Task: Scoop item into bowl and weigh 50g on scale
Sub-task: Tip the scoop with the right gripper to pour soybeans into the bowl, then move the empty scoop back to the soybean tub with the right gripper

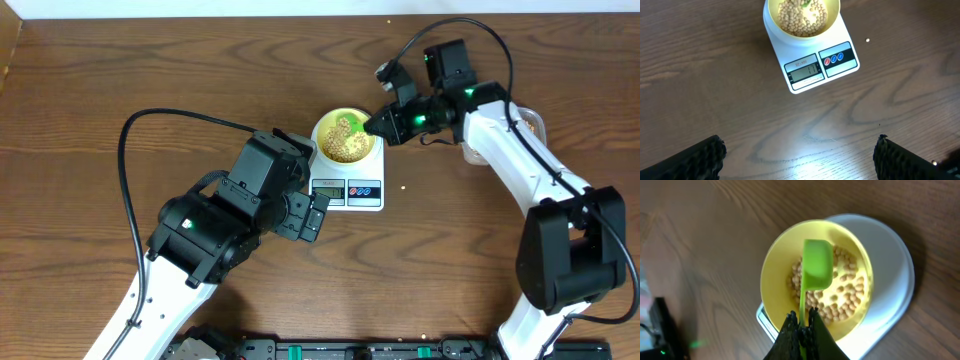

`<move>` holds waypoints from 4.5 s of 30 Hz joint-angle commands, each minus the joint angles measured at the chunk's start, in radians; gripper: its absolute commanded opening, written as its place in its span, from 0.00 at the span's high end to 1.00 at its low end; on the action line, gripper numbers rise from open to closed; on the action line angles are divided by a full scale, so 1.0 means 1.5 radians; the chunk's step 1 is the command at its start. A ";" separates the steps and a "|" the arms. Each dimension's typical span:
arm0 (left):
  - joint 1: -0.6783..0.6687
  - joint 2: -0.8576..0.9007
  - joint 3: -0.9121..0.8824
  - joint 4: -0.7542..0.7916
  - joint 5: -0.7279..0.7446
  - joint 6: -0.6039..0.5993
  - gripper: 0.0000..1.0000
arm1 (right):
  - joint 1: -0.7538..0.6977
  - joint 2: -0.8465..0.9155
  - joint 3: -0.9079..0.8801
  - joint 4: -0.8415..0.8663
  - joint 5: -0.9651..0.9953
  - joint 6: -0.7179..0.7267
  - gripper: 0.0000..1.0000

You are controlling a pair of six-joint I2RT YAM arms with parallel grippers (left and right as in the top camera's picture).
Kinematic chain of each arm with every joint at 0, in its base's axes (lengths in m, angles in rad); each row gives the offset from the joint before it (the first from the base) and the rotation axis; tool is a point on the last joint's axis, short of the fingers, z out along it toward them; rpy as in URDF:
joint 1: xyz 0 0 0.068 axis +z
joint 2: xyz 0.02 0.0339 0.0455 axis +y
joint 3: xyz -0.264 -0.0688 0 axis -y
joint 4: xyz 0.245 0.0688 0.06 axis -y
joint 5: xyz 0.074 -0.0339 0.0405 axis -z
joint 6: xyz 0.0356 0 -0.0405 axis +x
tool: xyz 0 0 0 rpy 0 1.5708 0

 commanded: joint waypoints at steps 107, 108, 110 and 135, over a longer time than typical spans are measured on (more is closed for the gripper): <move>0.001 0.001 0.012 0.001 0.004 0.006 0.03 | -0.239 -0.088 0.058 -0.282 0.517 0.205 0.99; 0.001 0.001 0.012 0.000 0.004 0.006 0.03 | -0.239 -0.082 0.058 -0.277 0.517 0.205 0.99; 0.001 0.001 0.012 0.001 0.004 0.006 0.03 | -0.238 -0.070 0.058 -0.269 0.513 0.205 0.99; 0.001 0.001 0.012 0.000 0.004 0.006 0.03 | -0.235 -0.052 0.005 -0.237 0.509 0.278 0.99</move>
